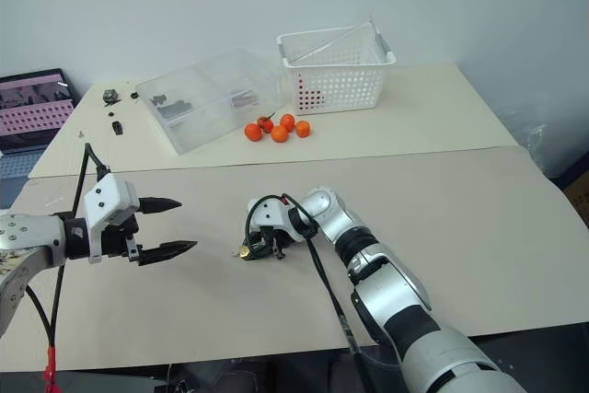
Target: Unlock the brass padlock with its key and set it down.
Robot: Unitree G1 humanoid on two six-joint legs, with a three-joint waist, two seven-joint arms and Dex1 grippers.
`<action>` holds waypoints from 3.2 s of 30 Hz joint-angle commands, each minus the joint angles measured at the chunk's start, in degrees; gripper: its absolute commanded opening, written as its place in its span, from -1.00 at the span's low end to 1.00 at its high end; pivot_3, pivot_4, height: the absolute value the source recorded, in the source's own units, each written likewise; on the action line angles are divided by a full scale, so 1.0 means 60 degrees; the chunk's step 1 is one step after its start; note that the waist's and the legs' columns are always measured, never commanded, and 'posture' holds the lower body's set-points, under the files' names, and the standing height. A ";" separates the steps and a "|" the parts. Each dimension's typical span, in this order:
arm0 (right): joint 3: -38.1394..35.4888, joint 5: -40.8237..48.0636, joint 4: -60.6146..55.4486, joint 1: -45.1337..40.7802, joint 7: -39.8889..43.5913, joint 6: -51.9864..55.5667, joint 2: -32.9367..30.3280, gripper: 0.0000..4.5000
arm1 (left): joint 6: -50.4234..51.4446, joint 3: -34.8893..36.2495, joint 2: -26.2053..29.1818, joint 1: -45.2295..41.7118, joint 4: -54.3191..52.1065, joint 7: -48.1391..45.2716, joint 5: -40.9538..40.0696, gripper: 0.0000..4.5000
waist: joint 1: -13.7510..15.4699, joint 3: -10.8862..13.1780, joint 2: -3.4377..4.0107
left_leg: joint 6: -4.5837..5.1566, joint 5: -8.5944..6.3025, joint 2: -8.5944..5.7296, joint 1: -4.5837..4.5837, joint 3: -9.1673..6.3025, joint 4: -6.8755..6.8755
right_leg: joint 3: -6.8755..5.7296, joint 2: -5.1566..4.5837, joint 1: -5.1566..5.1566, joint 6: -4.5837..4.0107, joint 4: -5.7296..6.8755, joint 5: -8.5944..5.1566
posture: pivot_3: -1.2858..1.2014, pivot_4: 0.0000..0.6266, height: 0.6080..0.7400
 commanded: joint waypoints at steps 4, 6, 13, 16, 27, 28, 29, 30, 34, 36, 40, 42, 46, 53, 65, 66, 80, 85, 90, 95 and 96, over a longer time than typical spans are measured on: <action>-0.0440 0.0192 -0.1753 0.0346 -0.0110 0.0207 -0.0972 -0.59 | 0.0312 -0.0094 -0.0438 -0.0636 0.0007 0.0021 -0.0630 1.00 | 0.0074 0.0000 0.0000 | -0.0001 -0.0001 -0.0001 -0.0002 0.0001 0.0005 | 0.0000 -0.0011 0.0002 0.0000 -0.0001 0.0000 | 0.03 -0.52 1.00; -0.0567 0.0266 -0.2737 0.0670 -0.0132 0.0433 -0.1505 -0.59 | 0.0531 -0.0061 -0.0667 -0.0753 0.0032 -0.0126 -0.1119 1.00 | 0.0126 0.0000 -0.0001 | -0.0001 -0.0001 -0.0002 -0.0004 0.0004 0.0007 | 0.0000 -0.0012 0.0002 0.0000 -0.0002 0.0000 | 0.03 -0.52 1.00; -0.0797 0.0155 -0.6524 0.2247 -0.0268 0.1154 -0.3475 -0.59 | 0.0915 -0.0891 -0.1132 -0.1601 0.1034 -0.0444 -0.1270 1.00 | 0.0132 -0.0002 -0.0002 | 0.0001 -0.0002 -0.0002 -0.0019 0.0019 0.0039 | -0.0004 -0.0001 0.0003 0.0001 -0.0004 0.0000 | 0.03 -0.52 1.00; -0.0884 0.0097 -0.7855 0.2811 -0.0335 0.1295 -0.4188 -0.59 | 0.0891 -0.1501 -0.1592 -0.2061 0.1969 -0.0200 -0.0813 1.00 | 0.0106 -0.0004 0.0000 | 0.0007 -0.0005 0.0003 -0.0016 0.0051 0.0051 | -0.0001 -0.0001 0.0006 0.0001 -0.0001 0.0000 | 0.03 -0.52 1.00; -0.1336 -0.0048 -1.0585 0.3958 -0.1404 0.1798 -0.5546 -0.59 | 0.1570 -0.2945 -0.2902 -0.2895 0.3389 -0.0260 -0.0317 0.55 | 0.0182 -0.0008 -0.0007 | 0.0090 -0.0055 0.0003 -0.0029 0.0129 0.0144 | 0.0011 -0.0016 0.0016 0.0001 -0.0004 0.0001 | 0.03 -0.52 1.00; -0.1312 -0.0358 -1.0637 0.4011 -0.1678 0.1557 -0.5638 -0.59 | 0.1665 -0.3018 -0.2977 -0.2911 0.3347 -0.0293 -0.0344 0.35 | 0.0187 -0.0009 -0.0006 | 0.0091 -0.0055 0.0003 -0.0027 0.0127 0.0145 | 0.0013 -0.0016 0.0020 -0.0001 -0.0007 0.0004 | 0.03 -0.52 1.00; -0.1290 -0.0625 -1.0677 0.4078 -0.1966 0.1368 -0.5708 -0.59 | 0.1759 -0.3070 -0.3060 -0.2937 0.3286 -0.0274 -0.0371 0.19 | 0.0197 -0.0010 -0.0007 | 0.0091 -0.0055 0.0002 -0.0022 0.0128 0.0144 | 0.0015 -0.0016 0.0023 0.0000 -0.0007 0.0004 | 0.03 -0.52 1.00; -0.1268 -0.0786 -1.0713 0.4133 -0.2166 0.1252 -0.5767 -0.59 | 0.1825 -0.3099 -0.3110 -0.2943 0.3223 -0.0263 -0.0384 0.03 | 0.0208 -0.0011 -0.0008 | 0.0091 -0.0055 0.0003 -0.0021 0.0131 0.0144 | 0.0014 -0.0015 0.0023 0.0000 -0.0007 0.0004 | 0.03 -0.52 1.00; -0.1267 -0.1353 -1.0841 0.4491 -0.3053 0.0930 -0.5815 -0.59 | 0.2467 -0.2843 -0.3377 -0.3036 0.2840 -0.0063 -0.0825 -0.17 | 0.0211 -0.0012 -0.0011 | 0.0091 -0.0055 0.0005 -0.0025 0.0145 0.0143 | 0.0016 -0.0012 0.0018 -0.0001 -0.0007 0.0004 | 0.03 -0.52 1.00; -0.1273 -0.1544 -1.0896 0.4632 -0.3384 0.0839 -0.5798 -0.59 | 0.2724 -0.2723 -0.3458 -0.3072 0.2667 0.0075 -0.0981 -0.17 | 0.0214 -0.0013 -0.0012 | 0.0091 -0.0055 0.0006 -0.0025 0.0142 0.0144 | 0.0016 -0.0012 0.0019 -0.0001 -0.0007 0.0004 | 0.03 -0.52 1.00; -0.1280 -0.1611 -1.1258 0.4694 -0.3826 0.1124 -0.5513 -0.59 | 0.3215 -0.2532 -0.3649 -0.3255 0.2465 0.0382 -0.1311 -0.17 | 0.0198 -0.0013 -0.0012 | 0.0091 -0.0055 0.0005 -0.0021 0.0141 0.0145 | 0.0027 -0.0013 0.0020 -0.0003 -0.0006 0.0005 | 0.03 -0.52 1.00; -0.1241 -0.1541 -1.1479 0.4693 -0.3886 0.1270 -0.5391 -0.59 | 0.3372 -0.2479 -0.3741 -0.3340 0.2394 0.0528 -0.1427 -0.17 | 0.0197 -0.0013 -0.0012 | 0.0091 -0.0055 0.0010 -0.0021 0.0140 0.0144 | 0.0027 -0.0009 0.0020 -0.0003 -0.0006 0.0005 | 0.03 -0.52 1.00; -0.1279 -0.1360 -1.1911 0.4692 -0.3903 0.1544 -0.5162 -0.59 | 0.3484 -0.2391 -0.3909 -0.3492 0.2430 0.0697 -0.1548 -0.17 | 0.0209 -0.0014 -0.0013 | 0.0091 -0.0055 0.0007 -0.0022 0.0138 0.0146 | 0.0027 -0.0011 0.0021 -0.0003 -0.0010 0.0005 | 0.03 -0.52 1.00; -0.1282 -0.1427 -1.2250 0.4767 -0.3935 0.1703 -0.5241 -0.59 | 0.3196 -0.2429 -0.3966 -0.3817 0.2836 0.0708 -0.1448 -0.17 | 0.0266 -0.0014 -0.0013 | 0.0091 -0.0055 0.0004 -0.0022 0.0139 0.0146 | 0.0029 -0.0013 0.0021 -0.0004 -0.0014 0.0006 | 0.03 -0.52 1.00; -0.1230 -0.1585 -1.2184 0.4842 -0.4282 0.1689 -0.5199 -0.59 | 0.3189 -0.2338 -0.3930 -0.4351 0.3315 0.0620 -0.1501 -0.17 | 0.0348 -0.0014 -0.0014 | 0.0091 -0.0055 0.0003 -0.0022 0.0144 0.0145 | 0.0029 -0.0012 0.0021 -0.0007 -0.0018 0.0008 | 0.03 -0.52 1.00; -0.1229 -0.1581 -1.2177 0.4833 -0.4288 0.1690 -0.5196 -0.59 | 0.3194 -0.2345 -0.3928 -0.4353 0.3336 0.0614 -0.1488 -0.17 | 0.0348 -0.0014 -0.0014 | 0.0091 -0.0055 0.0003 -0.0022 0.0144 0.0145 | 0.0029 -0.0011 0.0021 -0.0007 -0.0018 0.0008 | 0.03 -0.52 1.00; -0.1149 -0.1609 -1.2240 0.4711 -0.4342 0.1885 -0.4923 -0.59 | 0.3216 -0.2475 -0.4339 -0.4922 0.3514 0.0609 -0.1526 -0.17 | 0.0386 -0.0014 -0.0015 | 0.0090 -0.0055 0.0003 -0.0023 0.0147 0.0147 | 0.0028 -0.0011 0.0021 -0.0008 -0.0018 0.0008 | 0.03 -0.52 1.00; -0.1126 -0.1653 -1.2202 0.4671 -0.4350 0.1891 -0.4872 -0.59 | 0.3268 -0.2518 -0.4378 -0.4964 0.3498 0.0578 -0.1540 -0.17 | 0.0378 -0.0015 -0.0015 | 0.0090 -0.0055 0.0003 -0.0023 0.0147 0.0147 | 0.0028 -0.0011 0.0021 -0.0008 -0.0017 0.0008 | 0.03 -0.52 1.00; -0.1111 -0.1647 -1.2299 0.4649 -0.4339 0.1989 -0.4791 -0.59 | 0.3036 -0.2682 -0.4413 -0.5175 0.3814 0.0481 -0.1328 -0.17 | 0.0384 -0.0014 -0.0015 | 0.0090 -0.0055 0.0002 -0.0023 0.0148 0.0148 | 0.0028 -0.0010 0.0021 -0.0008 -0.0017 0.0008 | 0.03 -0.52 1.00; -0.1128 -0.1632 -1.2424 0.4686 -0.4308 0.2069 -0.4795 -0.59 | 0.2923 -0.2726 -0.4551 -0.5311 0.4017 0.0407 -0.1211 -0.17 | 0.0385 -0.0014 -0.0015 | 0.0090 -0.0054 0.0000 -0.0023 0.0150 0.0148 | 0.0027 -0.0011 0.0021 -0.0008 -0.0018 0.0008 | 0.03 -0.52 1.00; -0.1137 -0.1627 -1.2444 0.4702 -0.4302 0.2074 -0.4811 -0.59 | 0.2908 -0.2740 -0.4583 -0.5324 0.4036 0.0385 -0.1193 -0.17 | 0.0383 -0.0014 -0.0015 | 0.0090 -0.0054 0.0000 -0.0024 0.0149 0.0148 | 0.0027 -0.0011 0.0021 -0.0008 -0.0018 0.0008 | 0.03 -0.52 1.00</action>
